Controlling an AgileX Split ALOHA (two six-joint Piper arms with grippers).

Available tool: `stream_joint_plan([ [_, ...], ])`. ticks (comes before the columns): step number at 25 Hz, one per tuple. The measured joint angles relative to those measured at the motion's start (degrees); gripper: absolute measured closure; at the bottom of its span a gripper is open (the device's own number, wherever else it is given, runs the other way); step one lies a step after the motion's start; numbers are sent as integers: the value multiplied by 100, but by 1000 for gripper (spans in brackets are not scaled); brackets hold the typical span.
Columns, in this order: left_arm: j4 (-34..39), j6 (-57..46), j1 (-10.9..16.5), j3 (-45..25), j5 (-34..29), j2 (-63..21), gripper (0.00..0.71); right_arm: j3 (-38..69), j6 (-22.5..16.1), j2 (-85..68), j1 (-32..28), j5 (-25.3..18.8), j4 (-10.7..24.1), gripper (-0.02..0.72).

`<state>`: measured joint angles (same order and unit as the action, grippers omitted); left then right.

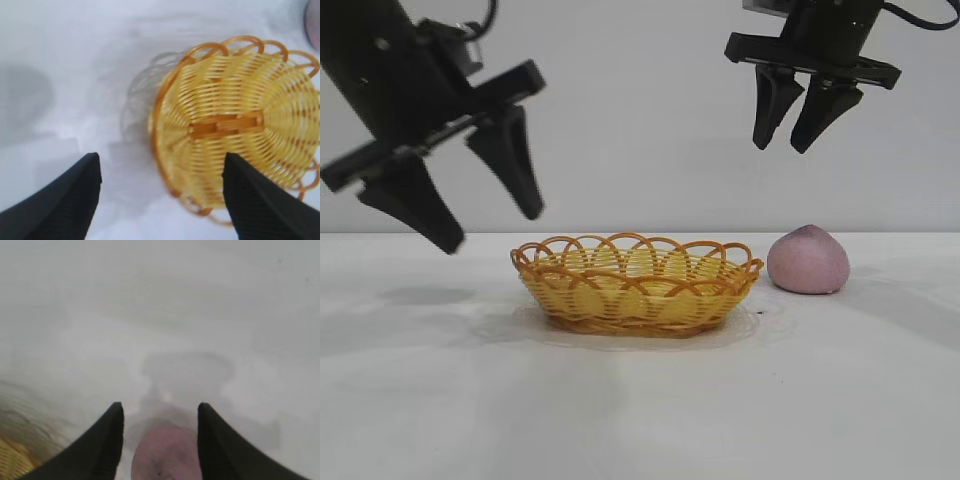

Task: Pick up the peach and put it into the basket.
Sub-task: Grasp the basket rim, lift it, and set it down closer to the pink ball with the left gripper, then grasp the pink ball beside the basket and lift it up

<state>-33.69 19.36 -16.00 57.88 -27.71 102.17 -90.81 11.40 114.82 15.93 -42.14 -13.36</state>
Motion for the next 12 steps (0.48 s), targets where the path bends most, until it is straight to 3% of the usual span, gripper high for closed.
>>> stream_joint_plan([
  [4,1746,-1122,627,0,-69,-60,254,0,0,0,0,-13,0,415],
  [9,2487,-1316,1463,0,-233,-225,254,0,0,23,0,-63,-12,415],
  [12,2782,-1344,1687,-14,-290,-559,254,0,0,75,0,-106,-18,415],
])
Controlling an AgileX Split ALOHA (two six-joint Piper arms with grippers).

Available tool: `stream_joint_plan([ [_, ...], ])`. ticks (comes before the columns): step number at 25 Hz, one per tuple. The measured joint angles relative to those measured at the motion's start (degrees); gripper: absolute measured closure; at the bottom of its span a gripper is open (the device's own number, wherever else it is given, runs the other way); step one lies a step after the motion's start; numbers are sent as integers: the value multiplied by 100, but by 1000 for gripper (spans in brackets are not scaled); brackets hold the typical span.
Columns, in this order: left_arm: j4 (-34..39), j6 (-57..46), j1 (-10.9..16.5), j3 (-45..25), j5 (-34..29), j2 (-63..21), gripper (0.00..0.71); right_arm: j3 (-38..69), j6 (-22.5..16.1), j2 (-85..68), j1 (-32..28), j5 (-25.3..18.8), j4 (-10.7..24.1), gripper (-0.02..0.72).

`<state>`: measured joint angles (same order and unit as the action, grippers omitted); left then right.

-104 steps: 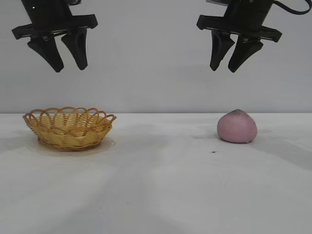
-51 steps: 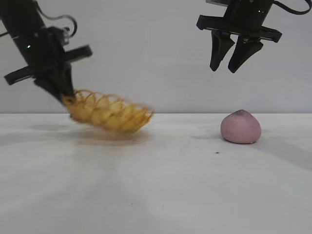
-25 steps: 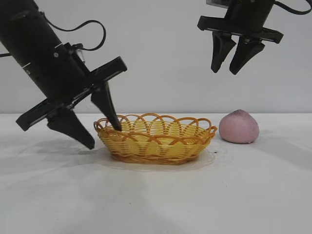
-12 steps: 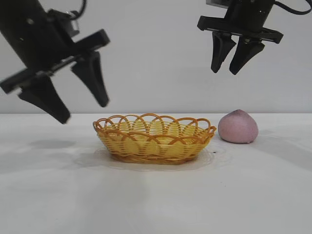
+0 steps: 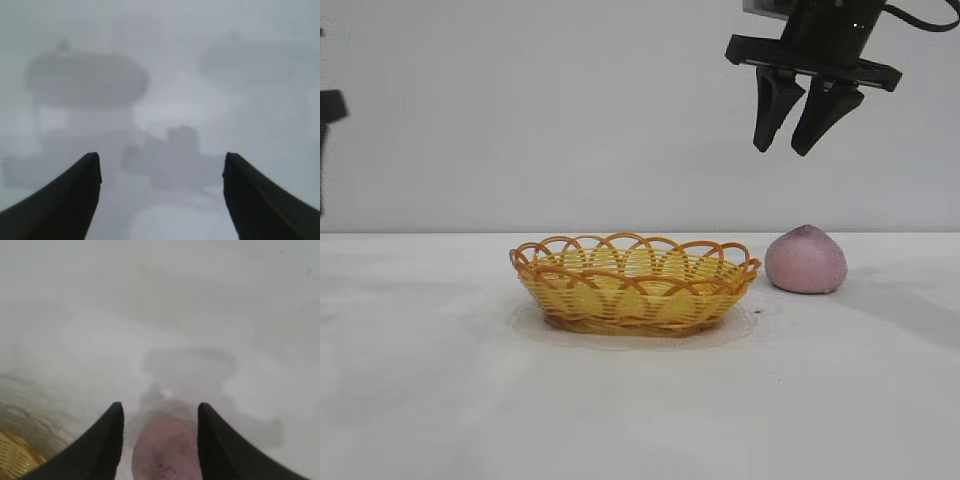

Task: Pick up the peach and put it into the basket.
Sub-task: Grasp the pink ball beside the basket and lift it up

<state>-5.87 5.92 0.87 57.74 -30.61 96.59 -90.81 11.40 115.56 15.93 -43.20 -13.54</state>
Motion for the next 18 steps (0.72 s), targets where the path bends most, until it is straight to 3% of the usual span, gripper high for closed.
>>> stream_joint_plan([
  [8,337,-127,23,-145,-400,-1867,254,0,0,55,0,-83,-92,415],
  [12,388,-131,23,-950,-612,-3199,254,0,0,55,0,-109,-92,415],
  [18,388,-131,23,-2113,-1746,-5322,254,0,0,55,0,-131,-253,415],
])
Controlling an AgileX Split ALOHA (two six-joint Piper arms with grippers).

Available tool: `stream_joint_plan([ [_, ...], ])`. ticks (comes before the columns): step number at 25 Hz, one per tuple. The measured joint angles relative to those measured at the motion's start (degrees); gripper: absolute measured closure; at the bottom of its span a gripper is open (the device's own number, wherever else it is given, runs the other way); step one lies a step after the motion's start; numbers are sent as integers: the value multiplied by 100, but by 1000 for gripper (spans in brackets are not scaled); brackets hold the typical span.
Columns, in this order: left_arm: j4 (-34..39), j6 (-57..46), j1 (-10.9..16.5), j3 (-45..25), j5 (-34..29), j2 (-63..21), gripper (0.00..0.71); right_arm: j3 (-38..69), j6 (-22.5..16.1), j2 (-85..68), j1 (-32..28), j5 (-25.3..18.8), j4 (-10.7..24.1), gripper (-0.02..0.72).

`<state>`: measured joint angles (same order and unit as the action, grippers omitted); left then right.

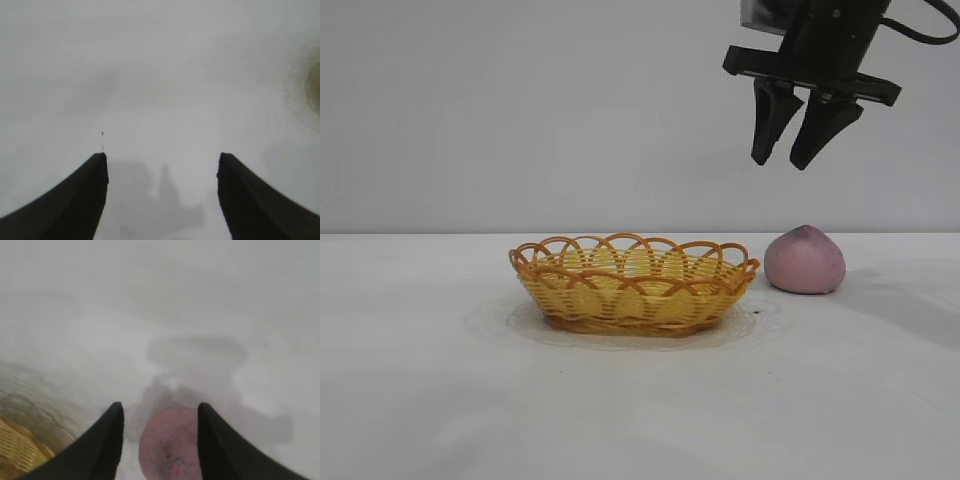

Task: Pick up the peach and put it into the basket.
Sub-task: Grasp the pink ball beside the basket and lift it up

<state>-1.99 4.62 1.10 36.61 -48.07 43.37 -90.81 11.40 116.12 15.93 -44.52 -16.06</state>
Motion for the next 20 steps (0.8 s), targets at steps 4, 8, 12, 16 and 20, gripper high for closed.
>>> stream_joint_plan([
  [4,0,0,0,-506,-944,-1300,254,0,0,0,0,-26,-96,415],
  [8,-37,0,0,-809,-1409,-2382,254,0,0,0,0,-94,-95,415],
  [12,-37,0,0,-844,-1489,-3314,254,0,0,0,0,-125,-95,415],
  [16,-37,0,0,-844,-1516,-4134,254,0,0,0,0,-219,-106,415],
  [20,-26,0,0,-844,-1598,-4436,254,-11,70,0,0,-290,-106,415],
])
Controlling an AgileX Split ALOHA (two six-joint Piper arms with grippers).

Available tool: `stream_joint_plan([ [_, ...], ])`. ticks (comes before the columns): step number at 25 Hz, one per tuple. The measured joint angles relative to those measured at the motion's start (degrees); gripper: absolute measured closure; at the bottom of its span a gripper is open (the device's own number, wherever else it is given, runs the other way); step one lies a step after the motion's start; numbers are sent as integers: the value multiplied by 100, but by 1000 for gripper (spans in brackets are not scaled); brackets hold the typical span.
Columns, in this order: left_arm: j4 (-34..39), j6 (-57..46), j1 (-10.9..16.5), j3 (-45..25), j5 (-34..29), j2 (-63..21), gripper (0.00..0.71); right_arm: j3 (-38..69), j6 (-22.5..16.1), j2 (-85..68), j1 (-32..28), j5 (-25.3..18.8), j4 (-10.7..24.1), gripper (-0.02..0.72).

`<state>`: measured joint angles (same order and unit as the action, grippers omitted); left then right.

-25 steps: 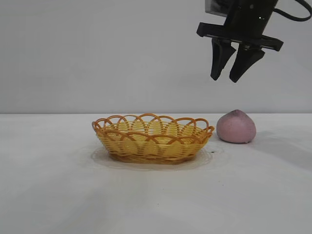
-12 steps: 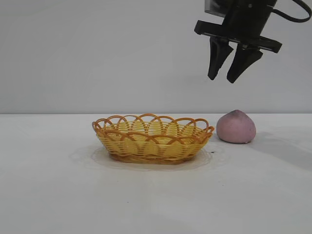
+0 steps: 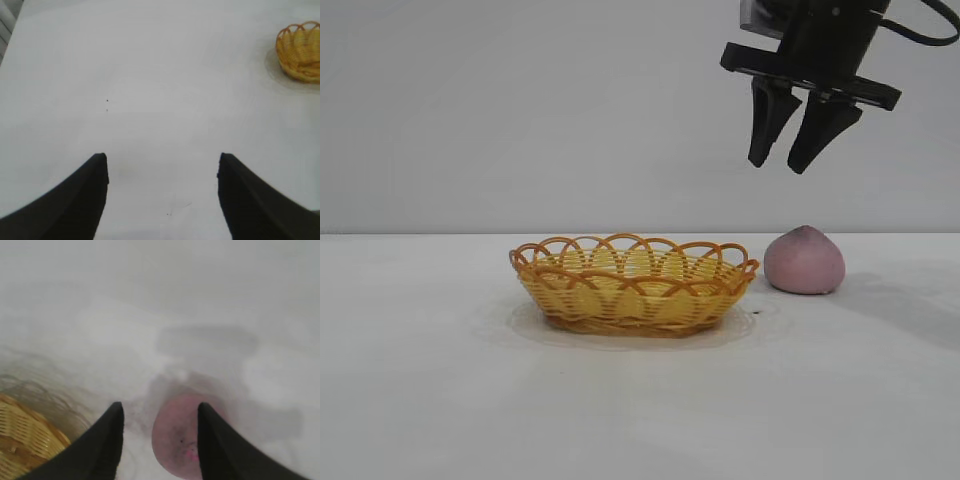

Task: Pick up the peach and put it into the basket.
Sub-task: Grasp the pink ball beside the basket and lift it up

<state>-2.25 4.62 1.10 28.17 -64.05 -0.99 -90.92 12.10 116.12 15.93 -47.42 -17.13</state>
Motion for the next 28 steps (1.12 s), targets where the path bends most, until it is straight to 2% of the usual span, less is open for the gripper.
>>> stream_joint_plan([
  [5,0,0,0,-5,-3,-6,254,0,26,8,0,-266,27,415],
  [13,0,0,0,-5,-13,-6,254,0,-215,37,-10,-716,398,415],
  [18,0,0,0,-5,-13,-6,254,0,-224,390,-10,-676,421,415],
  [21,0,0,0,-5,-13,-6,254,0,-224,745,-10,-354,541,415],
  [22,0,0,0,-5,-13,-6,254,0,-201,856,-10,-264,566,514],
  [24,0,0,0,-5,-13,-6,254,-11,-147,911,-10,-148,554,620],
  [25,0,0,0,-5,-13,-6,254,-23,-111,879,-10,-131,522,654],
  [26,0,0,0,-5,-13,-6,254,-31,-102,803,-10,-122,506,647],
  [27,0,0,0,-5,-13,-6,254,-31,-73,698,4,-133,506,703],
  [28,0,0,0,-5,-13,-6,254,-31,-31,586,38,-145,496,703],
])
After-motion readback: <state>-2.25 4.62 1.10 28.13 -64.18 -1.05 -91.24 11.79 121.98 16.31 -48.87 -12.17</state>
